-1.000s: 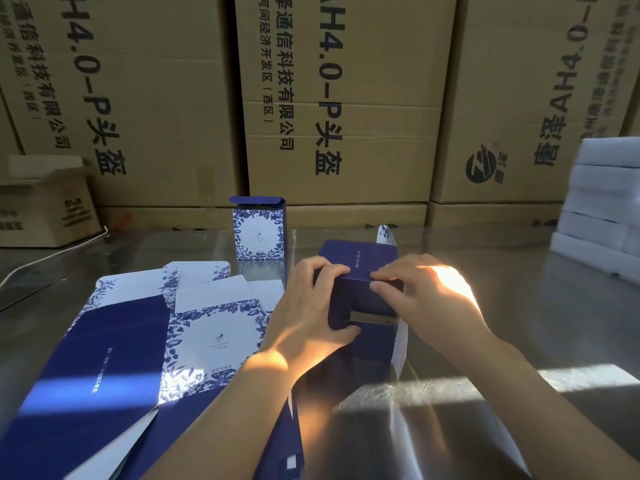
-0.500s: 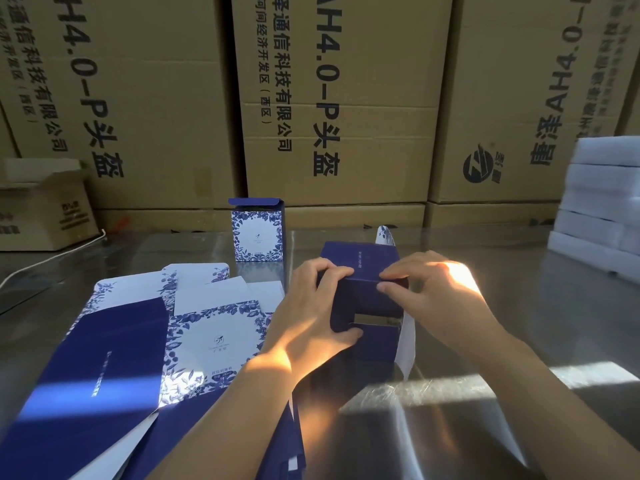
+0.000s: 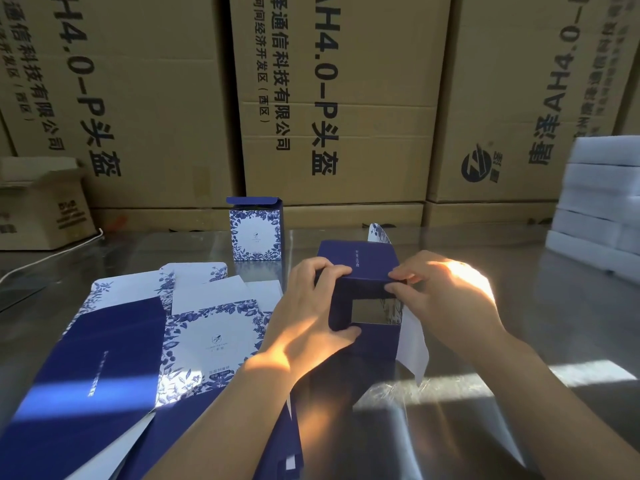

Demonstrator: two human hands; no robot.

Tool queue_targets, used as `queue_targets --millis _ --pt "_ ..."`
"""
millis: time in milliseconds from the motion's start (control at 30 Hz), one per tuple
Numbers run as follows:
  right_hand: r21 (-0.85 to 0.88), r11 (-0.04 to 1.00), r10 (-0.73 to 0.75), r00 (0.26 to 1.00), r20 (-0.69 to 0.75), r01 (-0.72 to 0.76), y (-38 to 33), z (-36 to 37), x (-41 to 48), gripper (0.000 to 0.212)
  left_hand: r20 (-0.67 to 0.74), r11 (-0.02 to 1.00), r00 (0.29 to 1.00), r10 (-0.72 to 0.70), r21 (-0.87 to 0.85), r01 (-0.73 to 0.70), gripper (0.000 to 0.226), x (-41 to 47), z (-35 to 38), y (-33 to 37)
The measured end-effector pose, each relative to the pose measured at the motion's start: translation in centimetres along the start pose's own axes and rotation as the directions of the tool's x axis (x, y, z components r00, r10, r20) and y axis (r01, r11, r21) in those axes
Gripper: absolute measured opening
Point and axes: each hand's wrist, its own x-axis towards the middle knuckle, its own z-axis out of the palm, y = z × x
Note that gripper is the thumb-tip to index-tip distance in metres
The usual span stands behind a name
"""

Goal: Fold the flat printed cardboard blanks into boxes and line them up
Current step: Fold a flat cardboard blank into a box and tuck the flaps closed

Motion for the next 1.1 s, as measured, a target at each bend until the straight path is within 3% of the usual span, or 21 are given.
queue_targets --millis 167,367,633,767,900,1100 --pt "0.053 0.999 -0.009 1.0 0.03 0.008 -0.1 0.3 0.0 0.021 0.005 1.0 1.0 -0.003 0.004 0.003 0.079 0.0 0.0 0.0" --pt "-0.017 0.999 -0.042 0.999 -0.01 0.042 -0.5 0.0 0.4 0.012 -0.006 1.0 1.0 -0.001 0.023 0.001 0.08 -0.1 0.1 0.0" --pt "-0.002 0.996 -0.089 0.996 0.024 0.089 0.1 0.2 0.0 0.022 -0.038 0.996 0.998 0.047 -0.072 -0.05 0.077 0.0 -0.5 0.2" --pt "0.022 0.991 -0.129 0.992 0.012 0.128 0.4 -0.1 0.0 0.022 -0.122 0.988 0.99 0.075 -0.122 -0.09 0.066 0.0 -0.6 1.0" --pt "-0.076 0.979 -0.189 0.982 -0.014 0.188 0.2 -0.2 0.2 0.015 -0.139 0.987 0.988 0.071 -0.132 -0.089 0.056 0.0 -0.8 1.3" --pt "-0.053 0.985 -0.166 0.986 0.005 0.166 0.3 -0.2 0.0 0.021 -0.212 0.989 0.976 0.05 -0.123 -0.077 0.038 0.3 -0.6 1.4"
